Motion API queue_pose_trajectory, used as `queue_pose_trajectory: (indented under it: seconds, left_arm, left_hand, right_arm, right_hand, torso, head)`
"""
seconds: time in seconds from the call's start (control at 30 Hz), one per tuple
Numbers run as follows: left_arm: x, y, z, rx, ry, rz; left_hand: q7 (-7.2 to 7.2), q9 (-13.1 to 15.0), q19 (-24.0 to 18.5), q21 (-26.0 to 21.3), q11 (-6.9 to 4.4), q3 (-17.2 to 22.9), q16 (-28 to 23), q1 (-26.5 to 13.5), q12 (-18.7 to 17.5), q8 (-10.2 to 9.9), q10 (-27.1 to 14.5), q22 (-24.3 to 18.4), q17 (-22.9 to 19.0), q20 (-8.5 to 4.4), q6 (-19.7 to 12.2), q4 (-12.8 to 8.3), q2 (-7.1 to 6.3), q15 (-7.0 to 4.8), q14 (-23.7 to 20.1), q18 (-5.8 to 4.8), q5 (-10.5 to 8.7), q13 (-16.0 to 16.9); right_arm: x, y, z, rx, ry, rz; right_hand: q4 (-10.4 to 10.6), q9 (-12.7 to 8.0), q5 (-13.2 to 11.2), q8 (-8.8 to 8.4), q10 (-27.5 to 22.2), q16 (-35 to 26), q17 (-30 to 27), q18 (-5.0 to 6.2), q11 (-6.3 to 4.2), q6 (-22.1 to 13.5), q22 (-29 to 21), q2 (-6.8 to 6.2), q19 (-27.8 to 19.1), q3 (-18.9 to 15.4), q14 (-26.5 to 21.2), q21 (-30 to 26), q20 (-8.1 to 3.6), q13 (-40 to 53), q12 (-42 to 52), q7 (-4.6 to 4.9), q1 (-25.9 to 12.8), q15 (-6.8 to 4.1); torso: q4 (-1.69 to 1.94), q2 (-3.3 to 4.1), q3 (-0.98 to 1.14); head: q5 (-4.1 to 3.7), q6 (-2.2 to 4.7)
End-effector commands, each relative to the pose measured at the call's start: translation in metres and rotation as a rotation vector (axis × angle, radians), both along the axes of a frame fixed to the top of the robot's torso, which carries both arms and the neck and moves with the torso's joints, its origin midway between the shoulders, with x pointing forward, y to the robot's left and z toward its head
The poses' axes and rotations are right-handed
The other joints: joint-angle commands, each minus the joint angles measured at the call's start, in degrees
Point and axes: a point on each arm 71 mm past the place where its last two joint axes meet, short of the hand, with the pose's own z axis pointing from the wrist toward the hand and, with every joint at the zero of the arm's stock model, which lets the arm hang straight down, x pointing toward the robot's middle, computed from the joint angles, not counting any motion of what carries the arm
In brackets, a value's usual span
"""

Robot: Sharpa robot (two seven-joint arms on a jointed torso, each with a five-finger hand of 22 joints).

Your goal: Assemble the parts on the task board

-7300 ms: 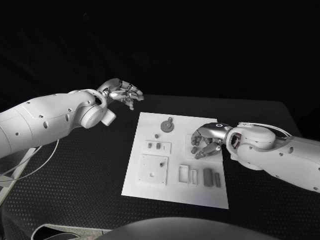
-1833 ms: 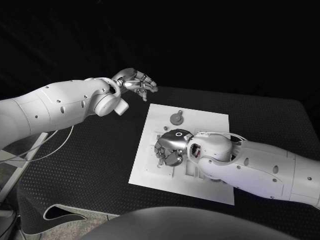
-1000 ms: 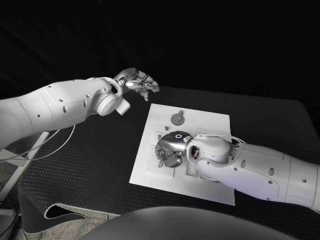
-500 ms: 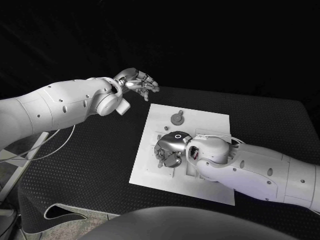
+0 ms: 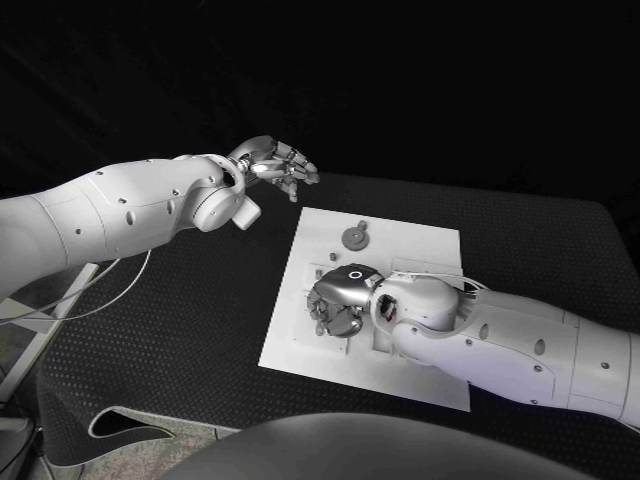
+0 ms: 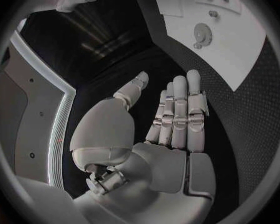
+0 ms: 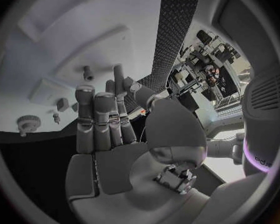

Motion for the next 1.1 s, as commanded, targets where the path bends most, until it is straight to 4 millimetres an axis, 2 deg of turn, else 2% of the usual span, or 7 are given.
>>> queue_pose_trajectory:
  seconds: [0.03,0.4,0.6,1.1]
  left_arm:
    - [0.0002,-0.0021,0.0012,-0.011,-0.003,-0.013]
    - [-0.0001,-0.0023,0.0013,-0.012,-0.002,-0.014]
    - [-0.0001,-0.0019,0.0013,-0.011,-0.002,-0.013]
    - [-0.0004,-0.0014,0.0013,-0.011,-0.002,-0.012]
  left_hand:
    - [0.34,-0.1,0.3,-0.2,0.11,-0.1,-0.2,-0.3,0.1,0.3,-0.2,0.1,0.1,0.08,0.0,0.4,0.27,0.10,0.1,2.75,-0.04,0.1]
    - [0.34,-0.1,0.3,-0.2,0.11,-0.1,-0.3,-0.3,0.1,0.3,-0.2,0.1,0.1,0.08,0.0,0.4,0.27,0.10,0.1,2.75,-0.04,0.1]
    - [0.34,-0.1,0.3,-0.2,0.11,-0.1,-0.3,-0.2,0.1,0.3,-0.2,0.1,0.1,0.08,-0.1,0.4,0.26,0.10,0.1,2.75,-0.04,0.1]
    - [0.34,-0.2,0.3,-0.3,0.11,-0.1,-0.3,-0.2,0.1,0.4,-0.2,0.1,0.2,0.08,-0.1,0.4,0.25,0.10,0.1,2.75,-0.04,0.1]
  right_arm:
    - [-0.0008,0.0008,0.0007,0.001,-0.011,0.005]
    - [0.0003,0.0000,-0.0009,-0.014,-0.006,0.002]
    - [0.0010,-0.0004,-0.0026,-0.024,-0.001,0.000]
    - [0.0020,-0.0026,-0.0077,-0.061,0.010,0.001]
  right_hand:
    - [0.1,0.1,0.2,0.40,2.2,0.2,0.1,6.66,-0.70,0.5,1.1,0.40,-0.1,0.3,-0.8,0.4,-0.43,0.1,0.2,-0.09,0.0,-0.87]
    - [0.1,0.1,0.2,0.41,2.2,0.3,0.1,6.66,-0.70,0.4,1.1,0.39,-0.1,0.3,-0.8,0.4,-0.45,0.2,0.2,-0.09,0.0,-0.87]
    - [0.1,0.2,0.2,0.41,2.2,0.3,0.1,6.66,-0.70,0.4,1.1,0.39,-0.1,0.3,-0.8,0.4,-0.45,0.2,0.2,-0.08,0.0,-0.87]
    - [0.1,0.2,0.2,0.39,2.1,0.3,0.0,6.66,-0.68,0.4,1.1,0.38,-0.2,0.4,-0.8,0.4,-0.45,0.3,0.2,-0.07,-0.1,-0.85]
  torso:
    - [-0.02,0.01,0.00]
    - [-0.05,-0.01,-0.05]
    - [-0.06,0.01,0.03]
    - [-0.07,-0.02,0.01]
  head:
    - [0.08,0.00]
    - [0.01,0.00]
    - [0.00,0.00]
    - [0.06,0.00]
